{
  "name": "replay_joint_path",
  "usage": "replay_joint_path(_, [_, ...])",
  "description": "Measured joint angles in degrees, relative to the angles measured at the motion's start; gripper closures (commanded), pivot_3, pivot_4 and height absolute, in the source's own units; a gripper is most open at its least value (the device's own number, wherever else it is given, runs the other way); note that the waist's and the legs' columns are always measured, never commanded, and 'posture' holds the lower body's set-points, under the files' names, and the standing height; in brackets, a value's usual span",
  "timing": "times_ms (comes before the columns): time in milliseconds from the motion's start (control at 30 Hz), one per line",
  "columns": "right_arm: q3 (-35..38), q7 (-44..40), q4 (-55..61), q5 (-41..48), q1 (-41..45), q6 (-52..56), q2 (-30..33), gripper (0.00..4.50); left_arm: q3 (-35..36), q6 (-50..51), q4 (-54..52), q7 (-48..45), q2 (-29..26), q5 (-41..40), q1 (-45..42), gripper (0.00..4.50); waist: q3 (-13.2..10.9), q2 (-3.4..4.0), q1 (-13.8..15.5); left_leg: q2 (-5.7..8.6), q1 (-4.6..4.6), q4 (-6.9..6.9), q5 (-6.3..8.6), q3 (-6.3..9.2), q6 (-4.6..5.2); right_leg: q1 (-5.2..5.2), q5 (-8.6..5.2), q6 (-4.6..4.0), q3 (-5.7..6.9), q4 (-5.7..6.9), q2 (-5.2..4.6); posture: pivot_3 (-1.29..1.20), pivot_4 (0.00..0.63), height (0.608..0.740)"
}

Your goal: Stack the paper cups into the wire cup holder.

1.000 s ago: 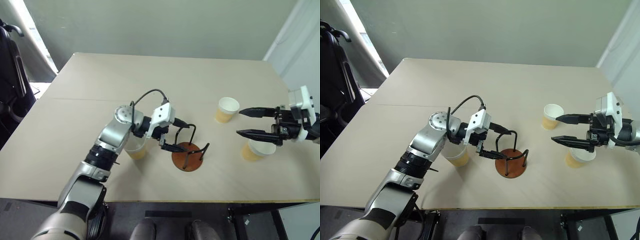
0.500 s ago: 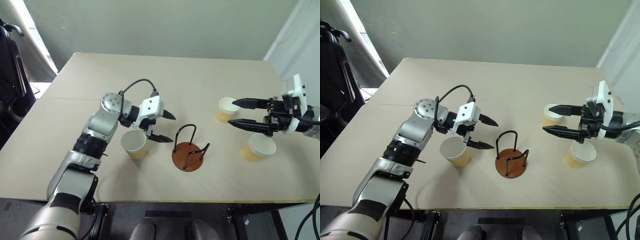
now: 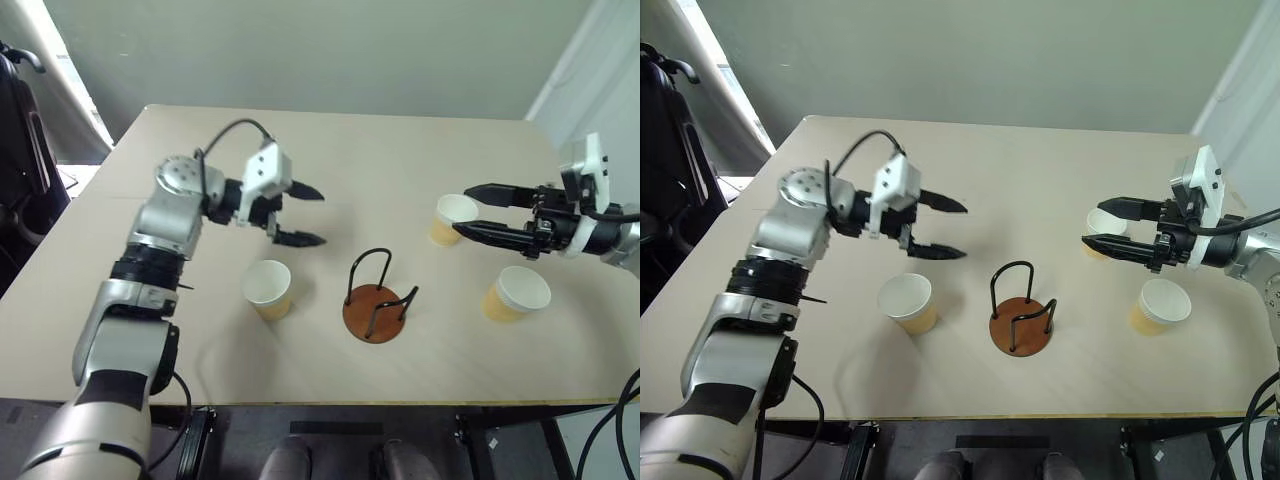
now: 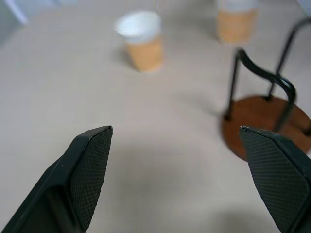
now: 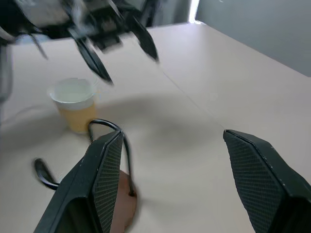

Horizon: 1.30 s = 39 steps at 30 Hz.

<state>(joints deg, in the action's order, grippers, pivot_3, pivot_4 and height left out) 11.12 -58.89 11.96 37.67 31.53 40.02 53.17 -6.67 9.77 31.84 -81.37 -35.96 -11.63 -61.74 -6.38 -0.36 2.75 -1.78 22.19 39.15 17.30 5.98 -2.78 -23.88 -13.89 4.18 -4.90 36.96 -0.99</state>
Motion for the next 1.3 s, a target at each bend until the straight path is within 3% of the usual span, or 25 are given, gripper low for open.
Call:
replay_joint_path(400, [-7.7,8.2,-8.6,-10.7,5.7,-2.0,-4.5,1.17,3.4,8.0,-6.1,1.8,-1.4,-3.2,2.2,0.04,0.0,0.01,-0.4,0.00,0.01,-0.04,0.00,0.03,0.01,-0.10,0.00,0.00,0.00,0.01,-0.06,0.00,0.150,0.740])
replay_joint_path(667, [-10.2,6.6,-10.3,-15.5,5.7,-5.2,-3.8,1.17,3.4,10.1,-8.4,2.9,-1.5,-4.2,3.5,0.04,0.0,0.01,-0.5,0.00,0.07,-0.04,0.00,0.00,0.01,-0.14,0.00,0.00,-0.03,0.00,-0.08,0.00,0.150,0.740])
replay_joint_path(867, [-15.9,6.7,-18.1,-25.2,8.8,-13.0,-3.9,1.17,3.4,10.4,-9.5,3.3,-1.4,-4.3,3.6,0.04,0.0,0.01,-0.6,0.00,0.07,-0.08,0.01,0.00,0.02,-0.19,0.00,0.00,-0.04,0.00,-0.12,0.00,0.150,0.740])
replay_joint_path(1300, [-21.4,4.8,-27.3,-34.9,13.0,-22.1,-7.7,1.17,3.3,12.9,-14.0,-0.8,-3.7,-7.0,6.2,0.04,0.0,0.01,-1.0,0.00,0.09,-0.10,0.02,-0.01,0.03,-0.22,0.00,-0.01,-0.04,-0.01,-0.12,0.00,0.150,0.740])
